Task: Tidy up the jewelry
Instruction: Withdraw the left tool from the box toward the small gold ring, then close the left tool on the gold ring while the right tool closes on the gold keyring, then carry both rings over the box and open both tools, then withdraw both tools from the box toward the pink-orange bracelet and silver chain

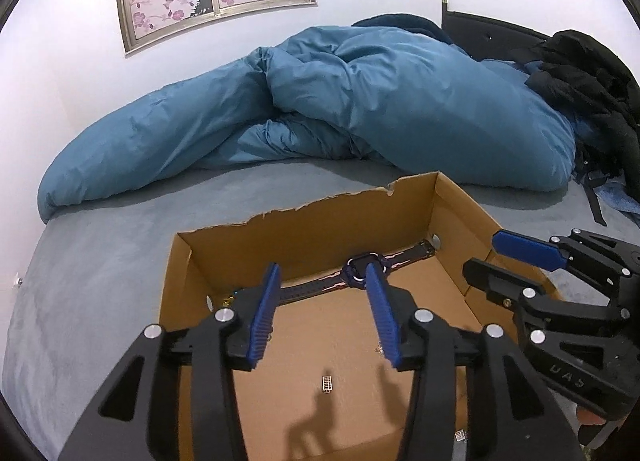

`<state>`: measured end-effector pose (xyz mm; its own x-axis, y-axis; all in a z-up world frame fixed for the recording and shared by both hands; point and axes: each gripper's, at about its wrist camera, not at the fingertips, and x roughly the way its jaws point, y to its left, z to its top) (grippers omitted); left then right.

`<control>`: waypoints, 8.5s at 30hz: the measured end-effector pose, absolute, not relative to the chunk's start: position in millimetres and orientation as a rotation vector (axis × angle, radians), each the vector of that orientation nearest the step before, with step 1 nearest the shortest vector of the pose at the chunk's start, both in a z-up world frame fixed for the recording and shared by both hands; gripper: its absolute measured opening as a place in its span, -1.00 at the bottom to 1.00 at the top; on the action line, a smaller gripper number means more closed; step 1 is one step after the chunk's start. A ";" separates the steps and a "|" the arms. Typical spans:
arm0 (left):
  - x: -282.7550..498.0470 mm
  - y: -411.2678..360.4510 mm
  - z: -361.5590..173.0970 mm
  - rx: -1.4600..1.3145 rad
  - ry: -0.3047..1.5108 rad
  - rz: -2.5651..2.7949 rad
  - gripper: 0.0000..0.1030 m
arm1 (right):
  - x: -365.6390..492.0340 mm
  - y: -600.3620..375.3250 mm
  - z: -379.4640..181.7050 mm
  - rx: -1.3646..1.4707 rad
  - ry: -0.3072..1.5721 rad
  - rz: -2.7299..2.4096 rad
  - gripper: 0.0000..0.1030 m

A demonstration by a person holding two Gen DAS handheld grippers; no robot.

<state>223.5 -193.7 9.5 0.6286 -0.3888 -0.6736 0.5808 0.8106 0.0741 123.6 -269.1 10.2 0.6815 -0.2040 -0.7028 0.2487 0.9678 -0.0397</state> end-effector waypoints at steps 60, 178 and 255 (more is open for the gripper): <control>79.1 -113.1 -60.5 0.413 0.664 -0.811 -0.34 | -18.7 -240.1 -31.9 -0.013 0.917 0.013 -0.52; 233.5 -189.0 -11.6 0.364 0.756 -0.563 -0.38 | 108.1 -264.6 -8.5 0.047 0.841 -0.110 -0.52; 54.6 -111.4 -62.6 0.389 0.753 -0.978 -0.18 | -18.4 -237.9 -45.7 -0.023 0.953 0.115 -0.31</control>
